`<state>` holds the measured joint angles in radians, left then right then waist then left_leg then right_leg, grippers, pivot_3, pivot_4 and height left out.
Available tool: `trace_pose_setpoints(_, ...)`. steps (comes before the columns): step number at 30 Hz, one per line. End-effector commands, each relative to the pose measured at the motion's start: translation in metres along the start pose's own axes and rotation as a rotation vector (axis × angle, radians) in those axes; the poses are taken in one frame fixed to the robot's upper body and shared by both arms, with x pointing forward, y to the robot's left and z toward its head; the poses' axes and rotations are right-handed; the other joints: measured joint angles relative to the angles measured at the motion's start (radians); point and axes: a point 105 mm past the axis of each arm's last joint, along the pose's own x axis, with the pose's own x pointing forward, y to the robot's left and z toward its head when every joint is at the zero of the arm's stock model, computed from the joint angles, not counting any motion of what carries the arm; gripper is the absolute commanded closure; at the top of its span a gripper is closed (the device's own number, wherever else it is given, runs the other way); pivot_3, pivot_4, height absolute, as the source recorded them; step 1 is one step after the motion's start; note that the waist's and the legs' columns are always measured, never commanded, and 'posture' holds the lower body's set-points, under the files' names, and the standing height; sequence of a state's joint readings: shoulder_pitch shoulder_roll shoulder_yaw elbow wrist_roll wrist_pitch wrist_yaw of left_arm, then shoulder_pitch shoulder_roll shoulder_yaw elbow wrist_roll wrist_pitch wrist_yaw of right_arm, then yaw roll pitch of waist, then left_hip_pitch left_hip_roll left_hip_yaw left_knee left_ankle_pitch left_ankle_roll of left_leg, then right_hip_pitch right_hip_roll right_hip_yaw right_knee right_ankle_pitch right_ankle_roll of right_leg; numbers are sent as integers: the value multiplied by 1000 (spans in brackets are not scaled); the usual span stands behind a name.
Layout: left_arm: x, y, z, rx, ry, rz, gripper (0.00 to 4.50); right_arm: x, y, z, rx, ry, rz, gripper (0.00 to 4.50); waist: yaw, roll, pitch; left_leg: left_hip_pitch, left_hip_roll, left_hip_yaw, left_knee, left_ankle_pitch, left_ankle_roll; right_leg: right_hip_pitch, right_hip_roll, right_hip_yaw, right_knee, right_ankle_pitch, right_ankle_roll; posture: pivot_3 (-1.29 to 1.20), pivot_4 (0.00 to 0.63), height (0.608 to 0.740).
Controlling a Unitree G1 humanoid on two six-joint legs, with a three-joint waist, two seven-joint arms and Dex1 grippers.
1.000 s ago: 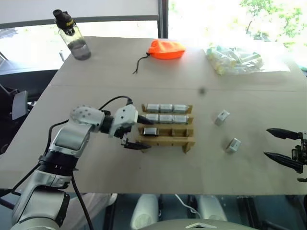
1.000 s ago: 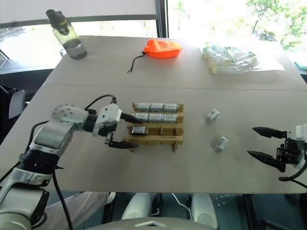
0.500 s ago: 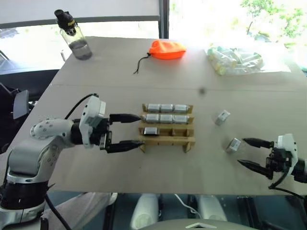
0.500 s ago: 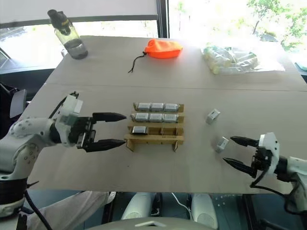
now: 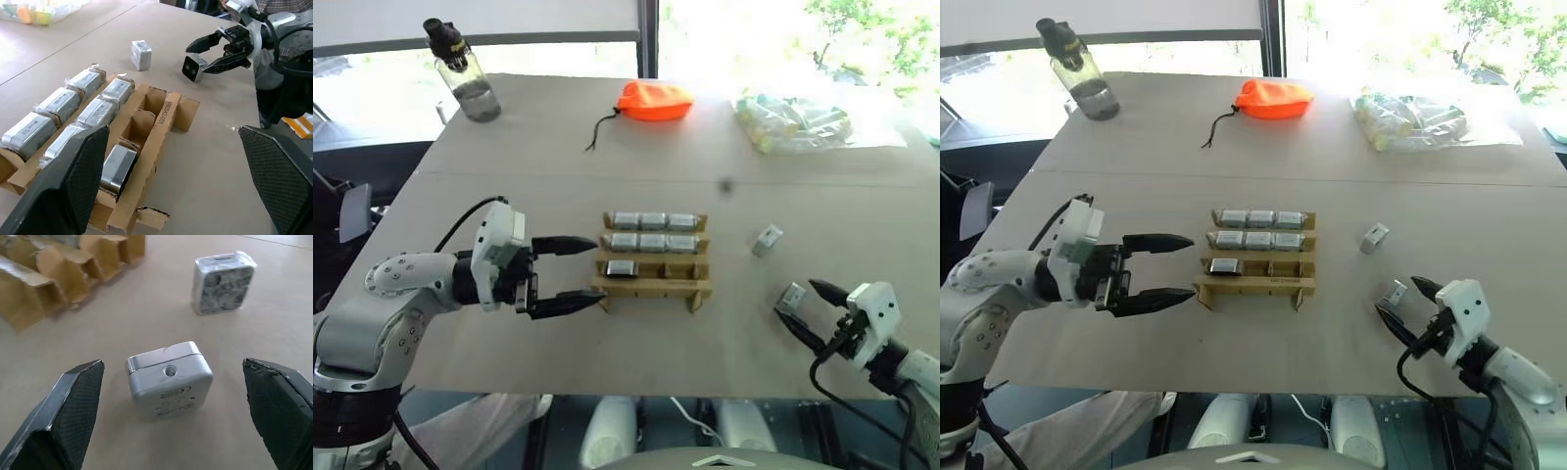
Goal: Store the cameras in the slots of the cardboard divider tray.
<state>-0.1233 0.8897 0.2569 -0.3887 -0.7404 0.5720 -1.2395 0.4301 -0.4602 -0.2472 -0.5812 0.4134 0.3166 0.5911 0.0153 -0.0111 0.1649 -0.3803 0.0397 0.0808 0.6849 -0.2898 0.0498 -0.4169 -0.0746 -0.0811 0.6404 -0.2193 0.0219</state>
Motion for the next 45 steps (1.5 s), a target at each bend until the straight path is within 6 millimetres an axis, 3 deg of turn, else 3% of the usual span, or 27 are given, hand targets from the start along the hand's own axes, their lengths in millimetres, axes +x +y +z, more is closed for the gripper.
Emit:
trace_pose_setpoints(1, 0, -5, 14, 73, -19, -30, 92, 1, 18, 20, 36, -53, -73, 0, -2, 0, 0, 0, 0, 0, 0, 0, 0, 0, 0, 0, 0, 0, 0, 0, 150, 726)
trace_pose_setpoints(8, 2, -2, 15, 83, -17, -47, 92, 12, 29, 26, 148, -59, -247, 0, -2, -1, -1, 0, 0, 0, 0, 0, 0, -1, 0, 1, 0, -1, -1, 0, 150, 726)
trace_pose_setpoints(17, 5, 0, 17, 92, -26, -63, 92, 18, 31, 19, 276, 11, -454, 0, -3, -1, -1, -2, 0, 1, 0, 0, -1, -3, 1, 1, 0, -1, -1, 0, 150, 726)
trace_pose_setpoints(32, 3, 2, 17, 106, -17, -80, 92, 21, 31, 13, 357, 47, -535, 0, -4, -1, -1, -3, 0, 2, -1, 0, -1, -6, 2, 1, 0, -1, 0, 0, 150, 726)
trace_pose_setpoints(34, 3, 2, 17, 107, -13, -75, 32, 22, 31, 14, 354, 45, -537, 506, -5, -1, -1, -3, 0, 2, -1, 0, -1, -6, 2, 1, 0, -1, 0, 0, 150, 726)
trace_pose_setpoints(41, 2, 2, 16, 107, -11, -76, 32, 22, 32, 11, 379, 54, -527, 3459, -5, -1, -1, -3, 0, 2, -1, -1, -1, -6, 2, 1, 0, -1, 0, 0, 150, 726)
trace_pose_setpoints(45, 2, 1, 14, 103, -8, -76, 32, 19, 20, 12, 287, 84, -521, 3630, -5, -2, -1, -3, 0, 3, -1, -1, -1, -6, 2, 1, 0, -1, 0, 0, 150, 726)
